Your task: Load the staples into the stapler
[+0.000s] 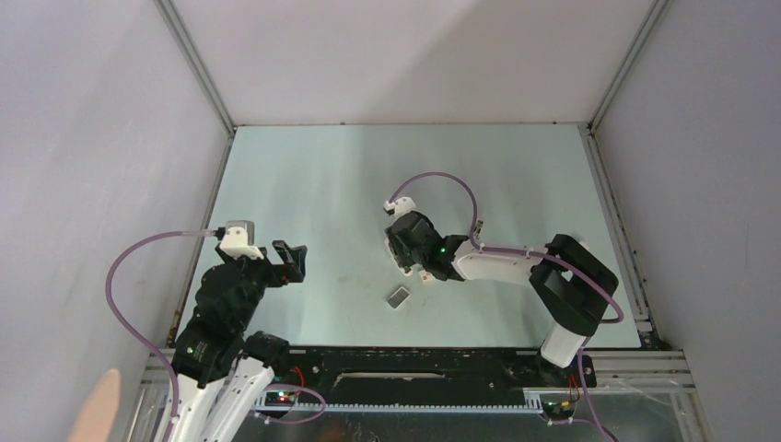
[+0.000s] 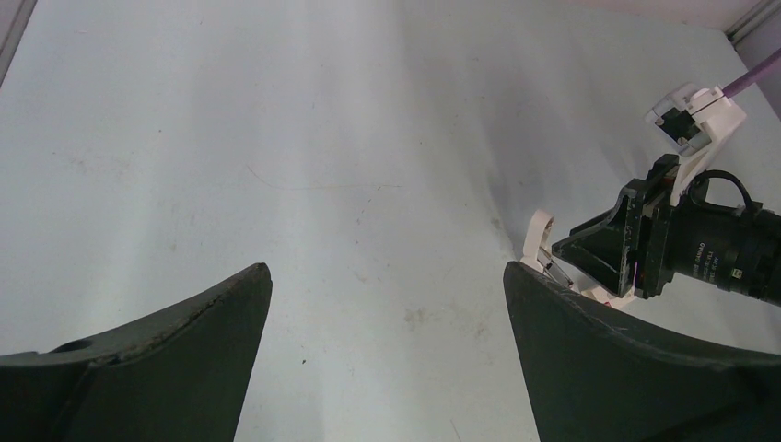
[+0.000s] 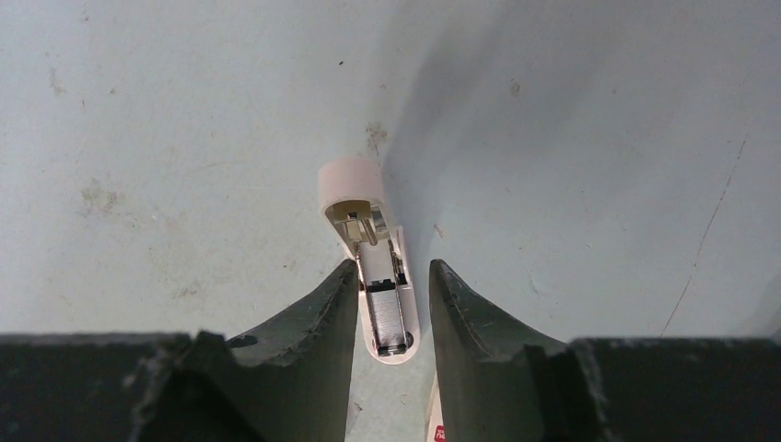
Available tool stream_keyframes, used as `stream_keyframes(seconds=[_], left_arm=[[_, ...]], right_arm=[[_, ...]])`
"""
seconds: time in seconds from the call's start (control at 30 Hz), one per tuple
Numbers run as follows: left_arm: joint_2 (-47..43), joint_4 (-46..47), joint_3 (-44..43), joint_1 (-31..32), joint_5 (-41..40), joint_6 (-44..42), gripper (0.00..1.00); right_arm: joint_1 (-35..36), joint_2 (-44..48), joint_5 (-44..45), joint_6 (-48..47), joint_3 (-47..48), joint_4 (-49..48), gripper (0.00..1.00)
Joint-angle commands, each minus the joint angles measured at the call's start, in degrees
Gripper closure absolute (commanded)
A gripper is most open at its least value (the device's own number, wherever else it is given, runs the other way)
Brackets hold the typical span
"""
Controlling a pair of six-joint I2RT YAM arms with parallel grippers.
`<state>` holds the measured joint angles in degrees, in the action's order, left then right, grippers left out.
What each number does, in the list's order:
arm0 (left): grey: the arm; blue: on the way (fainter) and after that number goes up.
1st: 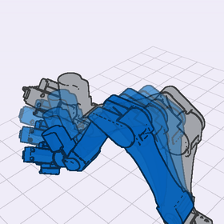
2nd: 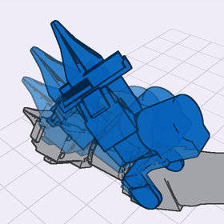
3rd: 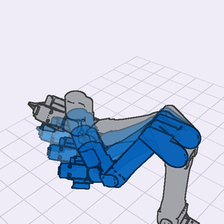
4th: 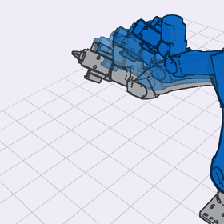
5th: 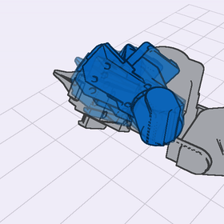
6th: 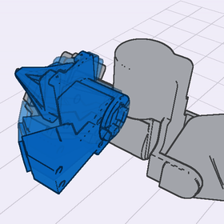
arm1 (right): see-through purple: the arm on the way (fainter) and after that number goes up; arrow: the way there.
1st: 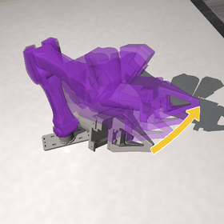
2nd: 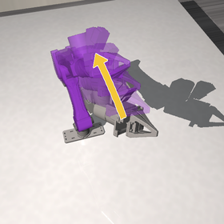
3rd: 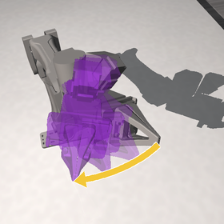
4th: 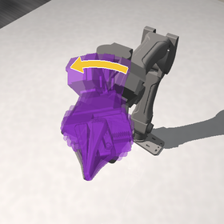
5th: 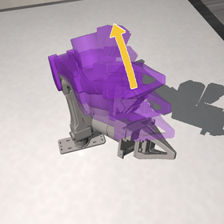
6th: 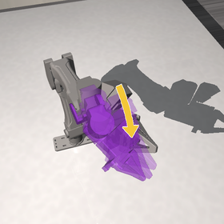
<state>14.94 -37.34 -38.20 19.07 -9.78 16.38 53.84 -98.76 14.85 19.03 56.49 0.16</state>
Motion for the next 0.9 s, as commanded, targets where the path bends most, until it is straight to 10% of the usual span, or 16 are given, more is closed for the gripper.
stream_keyframes(seconds=[0.0, 0.5, 0.87], left_arm=[[0.41, 2.17, 0.23, -0.76, 1.16, -1.35, 0.0], [8.3, 2.37, -1.44, -0.71, 5.12, 9.65, 0.01], [21.93, 22.9, 5.81, 1.25, 14.09, 20.5, 0.07]], right_arm=[[-0.86, 0.45, -0.41, 0.88, -0.06, -0.43, 0.64], [1.85, 3.68, -2.74, 0.48, -5.69, 1.08, 0.55], [1.57, 2.95, -3.57, -1.09, -9.73, -6.02, 0.58]])
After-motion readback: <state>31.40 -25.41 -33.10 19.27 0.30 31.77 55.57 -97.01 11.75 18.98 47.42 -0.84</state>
